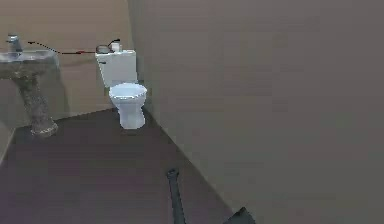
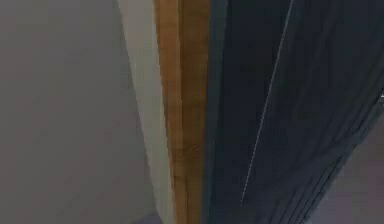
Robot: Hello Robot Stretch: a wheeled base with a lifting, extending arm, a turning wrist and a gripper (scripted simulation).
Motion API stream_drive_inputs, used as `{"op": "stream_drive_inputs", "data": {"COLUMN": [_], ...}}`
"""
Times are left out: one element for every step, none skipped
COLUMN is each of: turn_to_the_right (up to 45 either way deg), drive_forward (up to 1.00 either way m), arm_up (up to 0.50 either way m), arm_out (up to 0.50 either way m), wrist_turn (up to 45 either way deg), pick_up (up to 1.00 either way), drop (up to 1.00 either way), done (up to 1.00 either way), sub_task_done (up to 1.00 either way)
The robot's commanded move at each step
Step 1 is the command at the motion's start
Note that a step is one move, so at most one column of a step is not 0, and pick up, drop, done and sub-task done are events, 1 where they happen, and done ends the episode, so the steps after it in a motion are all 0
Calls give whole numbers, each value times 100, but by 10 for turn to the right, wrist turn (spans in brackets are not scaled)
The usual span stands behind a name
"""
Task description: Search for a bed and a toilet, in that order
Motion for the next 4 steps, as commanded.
{"op": "stream_drive_inputs", "data": {"turn_to_the_right": [-450,-450,-450,-120], "drive_forward": [0,0,0,0], "arm_up": [0,0,0,0], "arm_out": [0,0,0,0], "wrist_turn": [0,0,0,0], "pick_up": [0,0,0,0], "drop": [0,0,0,0], "done": [0,0,0,0], "sub_task_done": [0,0,0,0]}}
